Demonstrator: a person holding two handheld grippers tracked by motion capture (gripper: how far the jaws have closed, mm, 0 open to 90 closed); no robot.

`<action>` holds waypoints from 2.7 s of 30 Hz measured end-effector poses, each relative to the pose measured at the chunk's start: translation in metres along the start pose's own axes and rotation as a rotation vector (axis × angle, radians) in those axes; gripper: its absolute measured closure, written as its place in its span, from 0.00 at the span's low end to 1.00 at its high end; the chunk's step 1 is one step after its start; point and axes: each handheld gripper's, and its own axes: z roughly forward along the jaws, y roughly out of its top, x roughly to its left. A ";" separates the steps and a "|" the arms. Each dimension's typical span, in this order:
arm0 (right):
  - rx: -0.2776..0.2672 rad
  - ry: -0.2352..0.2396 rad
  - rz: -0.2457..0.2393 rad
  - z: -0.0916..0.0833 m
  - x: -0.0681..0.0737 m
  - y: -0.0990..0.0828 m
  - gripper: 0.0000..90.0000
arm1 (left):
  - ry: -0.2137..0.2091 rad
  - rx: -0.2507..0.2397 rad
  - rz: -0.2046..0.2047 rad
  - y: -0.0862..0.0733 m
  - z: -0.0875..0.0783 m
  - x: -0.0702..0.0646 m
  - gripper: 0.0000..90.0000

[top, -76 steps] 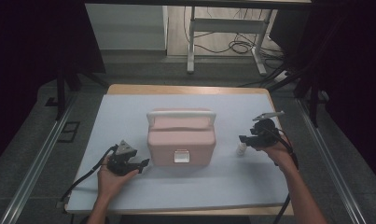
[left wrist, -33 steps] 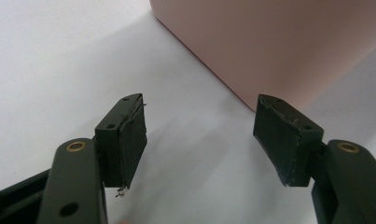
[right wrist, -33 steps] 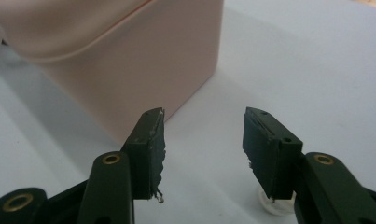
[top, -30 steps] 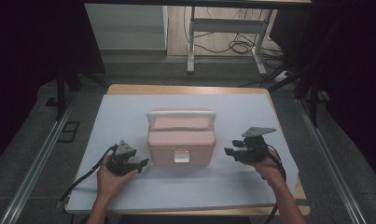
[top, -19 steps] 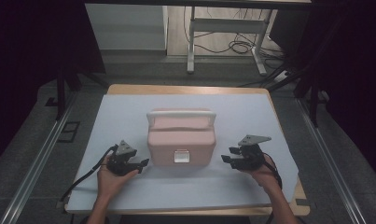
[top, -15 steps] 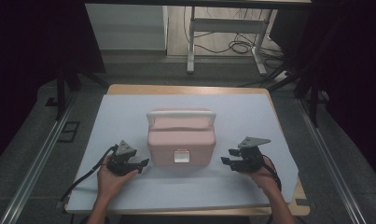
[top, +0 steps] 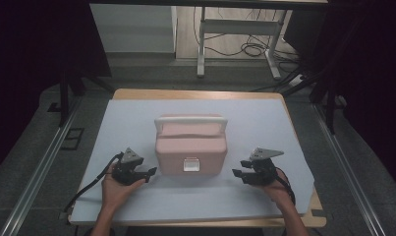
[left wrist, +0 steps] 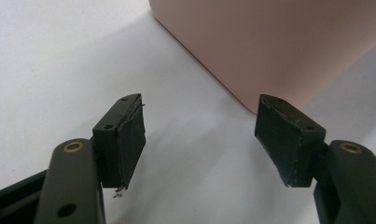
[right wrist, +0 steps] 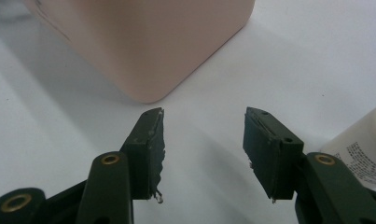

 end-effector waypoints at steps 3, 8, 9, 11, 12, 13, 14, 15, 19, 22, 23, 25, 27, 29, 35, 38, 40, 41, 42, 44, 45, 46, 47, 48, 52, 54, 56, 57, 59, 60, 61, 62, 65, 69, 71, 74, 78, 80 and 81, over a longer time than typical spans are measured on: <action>0.000 0.005 -0.001 0.002 -0.001 -0.001 0.54 | -0.007 0.006 -0.003 0.000 0.000 -0.001 0.37; 0.002 0.009 -0.003 0.001 0.000 -0.001 0.53 | -0.014 0.004 0.014 0.002 -0.004 0.004 0.36; 0.000 0.008 -0.004 0.001 0.000 -0.001 0.53 | -0.015 0.002 0.015 0.003 -0.006 0.006 0.36; -0.003 0.009 -0.002 0.000 -0.001 -0.001 0.53 | -0.023 -0.004 0.016 0.005 -0.010 0.011 0.36; -0.005 0.009 -0.002 0.000 -0.001 -0.001 0.53 | -0.027 -0.007 0.018 0.007 -0.012 0.013 0.36; -0.006 0.009 -0.001 0.000 -0.002 -0.001 0.53 | -0.038 -0.010 0.019 0.009 -0.015 0.016 0.37; -0.008 0.007 -0.002 -0.001 -0.003 -0.001 0.53 | -0.042 -0.007 0.023 0.012 -0.018 0.018 0.38; -0.010 0.008 0.001 -0.001 -0.003 -0.001 0.53 | -0.045 0.000 0.042 0.015 -0.020 0.019 0.39; -0.013 0.007 0.002 -0.002 -0.004 -0.001 0.53 | -0.088 0.018 0.111 0.029 -0.027 0.024 0.41; -0.013 0.007 0.004 -0.002 -0.004 -0.001 0.53 | -0.108 0.016 0.132 0.036 -0.031 0.026 0.44; -0.013 0.007 0.004 -0.002 -0.003 -0.001 0.53 | -0.125 0.013 0.143 0.042 -0.033 0.029 0.44; -0.014 0.008 0.003 -0.002 -0.003 -0.001 0.53 | -0.134 0.011 0.147 0.045 -0.034 0.030 0.45; -0.014 0.008 0.004 -0.002 -0.003 -0.001 0.53 | -0.167 0.009 0.176 0.054 -0.037 0.035 0.45; -0.013 0.009 0.004 -0.002 -0.003 -0.001 0.53 | -0.177 0.007 0.178 0.057 -0.038 0.037 0.45; -0.009 0.005 0.004 -0.001 -0.003 -0.002 0.53 | -0.241 0.002 0.236 0.082 -0.051 0.045 0.45; -0.007 0.006 0.007 0.000 -0.003 -0.002 0.53 | -0.277 0.004 0.272 0.096 -0.060 0.050 0.45; -0.005 0.005 0.010 0.000 -0.003 -0.003 0.53 | -0.301 0.007 0.289 0.104 -0.065 0.053 0.45; -0.003 0.005 0.011 0.000 -0.003 -0.003 0.53 | -0.307 0.003 0.294 0.108 -0.067 0.054 0.45; -0.004 0.004 0.005 0.001 -0.004 -0.003 0.53 | -0.312 0.004 0.301 0.113 -0.070 0.055 0.45; -0.001 0.004 0.006 0.002 -0.004 -0.003 0.53 | -0.324 0.007 0.314 0.122 -0.075 0.056 0.45; -0.001 0.004 0.006 0.002 -0.004 -0.003 0.53 | -0.324 0.007 0.314 0.122 -0.075 0.056 0.45; 0.004 0.004 0.008 0.002 -0.004 -0.003 0.53 | -0.332 0.011 0.328 0.130 -0.078 0.055 0.45; 0.008 0.004 0.010 0.002 -0.004 -0.003 0.53 | -0.334 0.015 0.337 0.134 -0.080 0.055 0.45; 0.009 0.004 0.008 0.003 -0.003 -0.003 0.53 | -0.340 0.013 0.340 0.138 -0.081 0.054 0.45; 0.011 0.007 0.009 0.004 -0.003 -0.004 0.53 | -0.356 0.012 0.356 0.151 -0.085 0.052 0.45; 0.012 0.005 0.008 0.005 -0.003 -0.004 0.53 | -0.353 0.019 0.364 0.161 -0.086 0.050 0.46; 0.011 0.005 0.008 0.005 -0.003 -0.004 0.53 | -0.329 0.032 0.371 0.170 -0.086 0.047 0.46; 0.012 0.005 0.009 0.005 -0.003 -0.004 0.53 | -0.331 0.032 0.376 0.175 -0.086 0.046 0.46; 0.014 0.004 0.011 0.005 -0.004 -0.005 0.53 | -0.347 0.029 0.383 0.182 -0.086 0.043 0.46; 0.015 0.003 0.010 0.006 -0.004 -0.006 0.52 | -0.351 0.032 0.398 0.189 -0.086 0.040 0.46; 0.015 0.003 0.010 0.006 -0.004 -0.006 0.52 | -0.351 0.032 0.398 0.189 -0.086 0.040 0.46; 0.016 0.003 0.012 0.006 -0.004 -0.006 0.52 | -0.360 0.031 0.404 0.194 -0.086 0.038 0.46; 0.019 0.002 0.016 0.006 -0.005 -0.007 0.53 | -0.375 0.045 0.431 0.205 -0.084 0.031 0.46; 0.018 0.001 0.018 0.006 -0.006 -0.007 0.53 | -0.386 0.081 0.468 0.216 -0.078 0.023 0.46; 0.019 0.002 0.018 0.006 -0.006 -0.007 0.53 | -0.389 0.090 0.471 0.218 -0.075 0.020 0.47; 0.020 0.001 0.020 0.007 -0.006 -0.007 0.52 | -0.390 0.106 0.490 0.224 -0.069 0.014 0.50; 0.031 0.003 0.022 0.009 -0.006 -0.009 0.52 | -0.400 0.137 0.519 0.233 -0.058 0.003 0.53; 0.033 0.003 0.021 0.010 -0.006 -0.009 0.52 | -0.402 0.155 0.535 0.235 -0.054 -0.002 0.55; 0.036 0.001 0.021 0.010 -0.006 -0.010 0.52 | -0.406 0.163 0.542 0.236 -0.052 -0.004 0.57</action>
